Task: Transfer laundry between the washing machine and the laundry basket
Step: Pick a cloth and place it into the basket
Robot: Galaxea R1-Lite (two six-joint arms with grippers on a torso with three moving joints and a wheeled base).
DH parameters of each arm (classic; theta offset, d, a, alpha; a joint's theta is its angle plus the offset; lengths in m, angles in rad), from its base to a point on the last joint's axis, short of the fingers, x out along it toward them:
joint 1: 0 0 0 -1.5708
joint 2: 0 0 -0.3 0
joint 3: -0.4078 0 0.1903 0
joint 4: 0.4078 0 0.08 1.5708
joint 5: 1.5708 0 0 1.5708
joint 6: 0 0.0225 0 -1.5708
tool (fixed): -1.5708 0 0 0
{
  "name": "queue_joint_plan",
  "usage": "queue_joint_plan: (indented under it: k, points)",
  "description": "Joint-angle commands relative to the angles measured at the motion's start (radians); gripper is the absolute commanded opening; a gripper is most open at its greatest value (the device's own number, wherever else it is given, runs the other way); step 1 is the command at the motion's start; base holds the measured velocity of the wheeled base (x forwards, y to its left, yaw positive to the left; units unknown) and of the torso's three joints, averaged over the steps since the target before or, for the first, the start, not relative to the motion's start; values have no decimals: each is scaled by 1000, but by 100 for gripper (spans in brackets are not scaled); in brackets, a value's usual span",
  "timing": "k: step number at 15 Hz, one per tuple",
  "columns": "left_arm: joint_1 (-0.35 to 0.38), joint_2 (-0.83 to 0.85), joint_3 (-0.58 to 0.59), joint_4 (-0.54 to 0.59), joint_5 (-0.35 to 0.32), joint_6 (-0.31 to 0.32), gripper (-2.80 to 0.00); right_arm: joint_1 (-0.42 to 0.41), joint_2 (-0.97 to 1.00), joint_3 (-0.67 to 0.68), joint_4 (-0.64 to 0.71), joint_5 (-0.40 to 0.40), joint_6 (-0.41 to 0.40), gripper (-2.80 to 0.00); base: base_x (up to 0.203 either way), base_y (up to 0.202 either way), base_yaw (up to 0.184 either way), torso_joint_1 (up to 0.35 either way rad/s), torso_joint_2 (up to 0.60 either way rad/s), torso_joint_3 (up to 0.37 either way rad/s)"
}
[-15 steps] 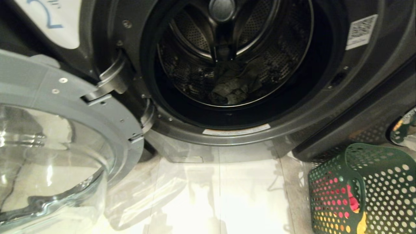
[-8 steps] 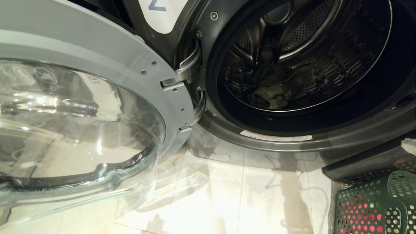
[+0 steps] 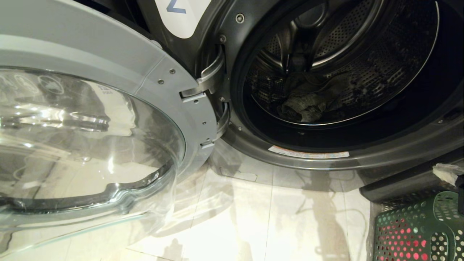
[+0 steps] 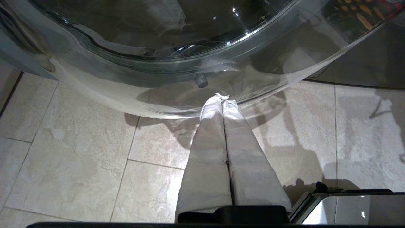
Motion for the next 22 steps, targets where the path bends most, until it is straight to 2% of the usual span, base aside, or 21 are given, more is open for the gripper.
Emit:
queue_joint_plan:
  k: [1,4,7,14,20,22]
  points:
    - [0,0,6,0,1,2,-280,1,0,7,-2,5,-7,-280,0,0,0,0,0,0]
    - [0,0,6,0,-1,4,-280,22,1,16,-15,11,-19,-280,0,0,0,0,0,0]
    - [0,0,6,0,1,2,-280,90,1,17,-16,20,-67,-280,0,0,0,0,0,0]
    - [0,0,6,0,-1,3,-280,114,1,21,-16,23,-76,-280,0,0,0,0,0,0]
    - [0,0,6,0,-3,5,-280,336,54,21,-17,30,-97,-280,0,0,0,0,0,0]
    - [0,0,6,0,-2,5,-280,350,99,22,-52,28,-112,-280,0,0,0,0,0,0]
